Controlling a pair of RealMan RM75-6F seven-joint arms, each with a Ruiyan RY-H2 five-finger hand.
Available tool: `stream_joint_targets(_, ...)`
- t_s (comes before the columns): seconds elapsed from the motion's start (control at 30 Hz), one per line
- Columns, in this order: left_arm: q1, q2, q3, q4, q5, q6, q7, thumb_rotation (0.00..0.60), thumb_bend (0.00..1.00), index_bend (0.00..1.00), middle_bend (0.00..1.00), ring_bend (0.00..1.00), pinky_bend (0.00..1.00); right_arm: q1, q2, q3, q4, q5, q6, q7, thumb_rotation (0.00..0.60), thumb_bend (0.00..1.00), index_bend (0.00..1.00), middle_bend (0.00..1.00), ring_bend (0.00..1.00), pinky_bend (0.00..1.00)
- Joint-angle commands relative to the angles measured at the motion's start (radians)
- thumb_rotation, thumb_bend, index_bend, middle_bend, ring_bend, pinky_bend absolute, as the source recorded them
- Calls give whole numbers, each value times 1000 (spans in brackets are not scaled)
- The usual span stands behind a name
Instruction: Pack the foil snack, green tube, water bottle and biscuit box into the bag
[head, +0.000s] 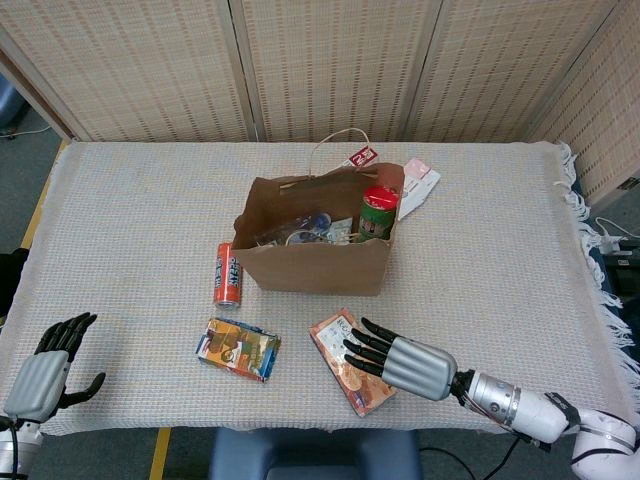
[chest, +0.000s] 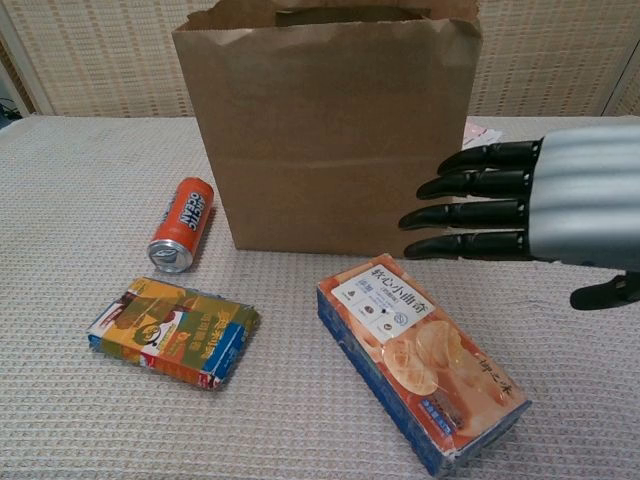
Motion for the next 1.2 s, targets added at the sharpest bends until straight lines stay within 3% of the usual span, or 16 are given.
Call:
stream_joint_targets(0.03,0,1,1,0,1,-2,-3,600,332,0,0,0,9,31,-75,27,27,59,-60,-44,600,0,0,0,0,79)
stream_joint_targets(0.37,-2,6,3,0,2,-6,-19,600,330,0,0,0,9,89,-227,30,56,138,-181,-135,600,0,0,0,0,54)
stream_joint_targets(0.53,-1,7,3,0,5,-5,-24,600,331,0,0,0,9,111,-237,16,52,150,-212,-156,600,0,0,0,0,48)
stream_joint_targets(0.9,0,6,3,-1,4,-3,-19,600,331,0,0,0,9,137,-164,-52,64,68,-144,-137,600,0,0,0,0,41)
stream_joint_targets(1.2,3,4,0,-7,-6,1,-10,600,330,0,0,0,9,155,-224,-106,155,-3,-96,-113,600,0,0,0,0,35)
